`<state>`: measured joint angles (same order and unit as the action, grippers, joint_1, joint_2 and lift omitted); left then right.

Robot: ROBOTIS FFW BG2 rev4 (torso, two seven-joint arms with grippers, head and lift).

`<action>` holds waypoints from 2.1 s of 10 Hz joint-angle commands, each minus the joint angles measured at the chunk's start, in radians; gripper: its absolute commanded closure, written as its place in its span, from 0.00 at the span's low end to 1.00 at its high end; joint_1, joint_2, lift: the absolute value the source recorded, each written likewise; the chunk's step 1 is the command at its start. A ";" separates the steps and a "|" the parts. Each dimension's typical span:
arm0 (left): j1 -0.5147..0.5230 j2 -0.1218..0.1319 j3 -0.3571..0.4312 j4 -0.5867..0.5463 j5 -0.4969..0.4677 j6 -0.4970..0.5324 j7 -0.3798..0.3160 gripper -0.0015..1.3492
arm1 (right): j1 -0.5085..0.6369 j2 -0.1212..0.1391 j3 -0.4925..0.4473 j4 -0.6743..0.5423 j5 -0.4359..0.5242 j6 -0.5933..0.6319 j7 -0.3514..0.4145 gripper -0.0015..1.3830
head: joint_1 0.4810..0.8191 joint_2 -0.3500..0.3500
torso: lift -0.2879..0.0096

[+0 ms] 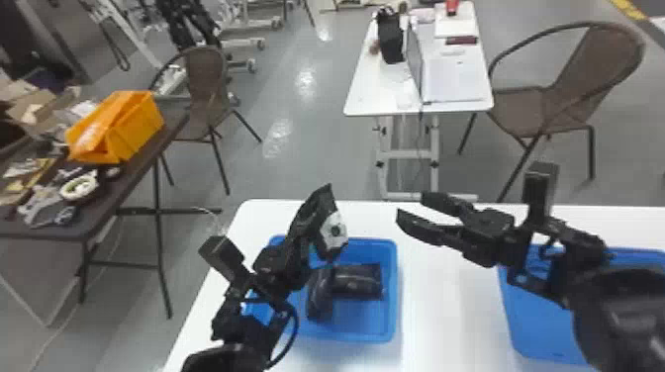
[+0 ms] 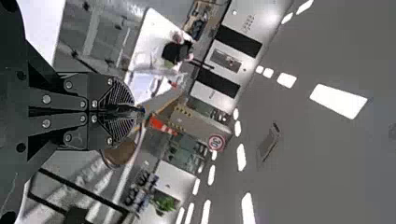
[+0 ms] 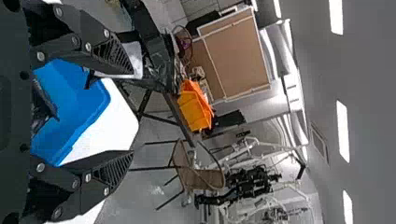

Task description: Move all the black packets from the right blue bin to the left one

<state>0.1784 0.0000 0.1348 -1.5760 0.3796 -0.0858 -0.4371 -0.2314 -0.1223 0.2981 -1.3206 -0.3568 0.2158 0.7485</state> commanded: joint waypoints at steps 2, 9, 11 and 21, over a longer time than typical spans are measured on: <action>0.030 -0.003 0.054 0.065 -0.200 -0.022 0.000 0.90 | 0.063 0.003 -0.109 -0.043 0.064 0.045 0.000 0.26 | 0.63 0.85 | 0.97; 0.032 -0.003 0.037 0.070 -0.100 -0.144 0.000 0.15 | 0.267 0.038 -0.329 -0.204 0.251 0.027 -0.219 0.26 | 0.63 0.73 | 0.97; 0.047 -0.003 0.049 0.016 -0.110 -0.144 0.001 0.16 | 0.391 0.058 -0.435 -0.252 0.282 0.017 -0.376 0.27 | 0.63 0.62 | 0.97; 0.058 -0.003 0.060 -0.006 -0.099 -0.124 0.000 0.16 | 0.305 0.010 -0.485 -0.123 0.361 0.307 -0.679 0.26 | 0.63 0.35 | 0.97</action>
<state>0.2365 0.0000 0.1951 -1.5818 0.2805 -0.2102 -0.4361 0.0834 -0.1035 -0.1871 -1.4527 0.0060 0.5123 0.0685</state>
